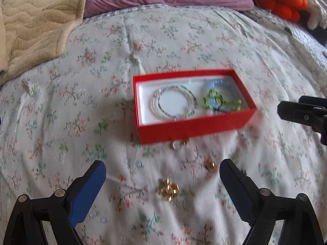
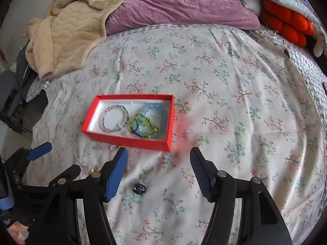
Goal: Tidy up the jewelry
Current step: 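Withdraw both tools back toward the remaining rings and earrings, then lower the left tool onto the gold bow-shaped earring and grasp it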
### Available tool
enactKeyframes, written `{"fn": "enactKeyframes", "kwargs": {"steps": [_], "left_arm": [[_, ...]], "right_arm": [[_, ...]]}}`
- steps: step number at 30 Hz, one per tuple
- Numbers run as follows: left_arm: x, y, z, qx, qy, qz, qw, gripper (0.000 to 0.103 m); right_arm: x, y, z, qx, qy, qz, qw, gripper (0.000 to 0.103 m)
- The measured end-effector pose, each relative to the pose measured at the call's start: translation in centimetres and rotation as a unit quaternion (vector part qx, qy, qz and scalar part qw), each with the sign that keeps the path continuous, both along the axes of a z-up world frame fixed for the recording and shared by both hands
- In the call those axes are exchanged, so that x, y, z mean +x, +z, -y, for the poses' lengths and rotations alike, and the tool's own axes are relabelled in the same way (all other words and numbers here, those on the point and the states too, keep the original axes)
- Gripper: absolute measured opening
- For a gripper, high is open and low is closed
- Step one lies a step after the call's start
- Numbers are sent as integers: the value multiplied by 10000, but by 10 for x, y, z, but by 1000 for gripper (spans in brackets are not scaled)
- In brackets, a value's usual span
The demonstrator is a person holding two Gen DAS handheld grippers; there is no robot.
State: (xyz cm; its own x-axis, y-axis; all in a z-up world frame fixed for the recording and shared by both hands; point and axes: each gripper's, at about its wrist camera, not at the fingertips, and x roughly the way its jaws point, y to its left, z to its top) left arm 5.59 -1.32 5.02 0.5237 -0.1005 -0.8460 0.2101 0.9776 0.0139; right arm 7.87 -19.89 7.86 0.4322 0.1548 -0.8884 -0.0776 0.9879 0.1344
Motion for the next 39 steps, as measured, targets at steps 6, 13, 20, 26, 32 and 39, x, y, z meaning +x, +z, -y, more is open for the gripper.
{"fn": "enactKeyframes", "kwargs": {"steps": [6, 13, 20, 26, 32, 39], "left_arm": [[-16, -15, -4, -3, 53, -117, 9999, 97], [-32, -34, -16, 52, 150, -271, 9995, 97], [-47, -54, -27, 224, 119, -29, 9997, 97], [-52, -70, -28, 202, -108, 1, 9997, 97], [-48, -86, -25, 42, -306, -44, 9995, 97], [-39, -96, -22, -185, -373, 173, 9990, 96]], "right_arm": [[-22, -7, 0, -238, 85, -80, 9996, 76], [-45, -26, 3, -367, 167, -324, 9987, 79], [-61, -53, 12, -665, 106, -556, 9962, 79], [-68, -84, 14, -872, 159, -897, 9920, 79], [-77, -105, 8, -1304, 460, -982, 9855, 82], [-82, -118, 21, -1322, 268, -788, 9877, 103]]}}
